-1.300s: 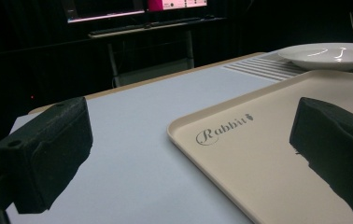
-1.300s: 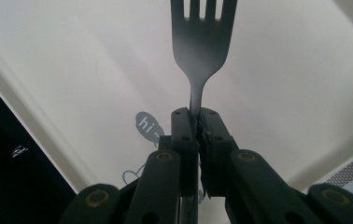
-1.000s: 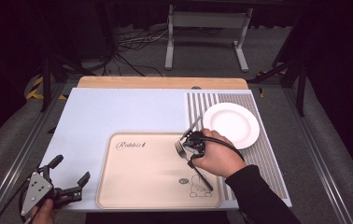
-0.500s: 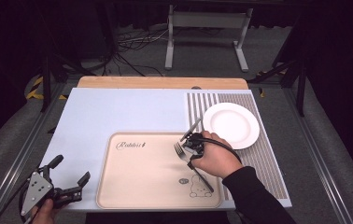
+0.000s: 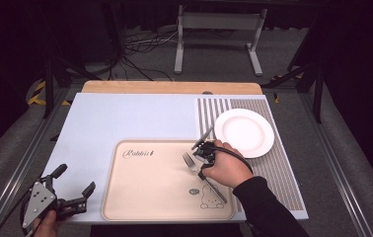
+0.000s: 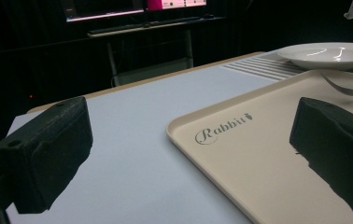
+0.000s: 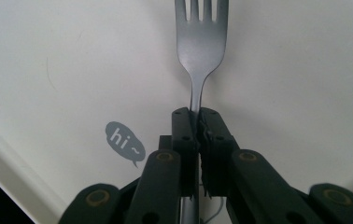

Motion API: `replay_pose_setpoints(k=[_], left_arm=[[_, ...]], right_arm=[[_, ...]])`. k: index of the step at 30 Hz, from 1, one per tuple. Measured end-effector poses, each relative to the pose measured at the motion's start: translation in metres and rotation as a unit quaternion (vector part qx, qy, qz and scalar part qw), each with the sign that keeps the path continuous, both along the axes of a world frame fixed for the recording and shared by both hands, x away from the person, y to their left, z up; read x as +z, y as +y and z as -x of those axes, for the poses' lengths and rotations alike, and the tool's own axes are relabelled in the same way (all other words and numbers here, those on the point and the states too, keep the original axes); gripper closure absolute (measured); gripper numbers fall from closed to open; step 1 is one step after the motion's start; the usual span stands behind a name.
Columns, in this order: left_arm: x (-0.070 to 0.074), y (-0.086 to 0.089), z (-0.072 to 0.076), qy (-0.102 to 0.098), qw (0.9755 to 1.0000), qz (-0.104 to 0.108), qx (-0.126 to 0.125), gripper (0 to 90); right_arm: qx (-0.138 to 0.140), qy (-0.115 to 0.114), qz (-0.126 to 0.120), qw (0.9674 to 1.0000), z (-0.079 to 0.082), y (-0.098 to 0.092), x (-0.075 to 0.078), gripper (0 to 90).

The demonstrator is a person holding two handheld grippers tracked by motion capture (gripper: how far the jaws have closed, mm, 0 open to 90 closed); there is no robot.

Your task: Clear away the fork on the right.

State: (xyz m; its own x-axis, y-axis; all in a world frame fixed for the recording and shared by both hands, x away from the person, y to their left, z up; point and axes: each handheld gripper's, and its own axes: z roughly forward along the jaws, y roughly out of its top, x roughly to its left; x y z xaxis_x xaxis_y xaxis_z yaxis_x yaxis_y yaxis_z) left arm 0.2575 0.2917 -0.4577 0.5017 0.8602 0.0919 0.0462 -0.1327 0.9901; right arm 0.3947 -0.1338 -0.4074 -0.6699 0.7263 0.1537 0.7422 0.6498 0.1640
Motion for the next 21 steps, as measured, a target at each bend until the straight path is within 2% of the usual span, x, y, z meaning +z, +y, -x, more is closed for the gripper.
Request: replay_pose_setpoints(k=[21], left_arm=[[0.0000,-0.0001,0.0000,0.001,1.0000,0.000,-0.001,0.0]], right_arm=[[-0.003,0.008,0.006,0.9999,-0.0009,-0.0001,-0.0057,85.1]])
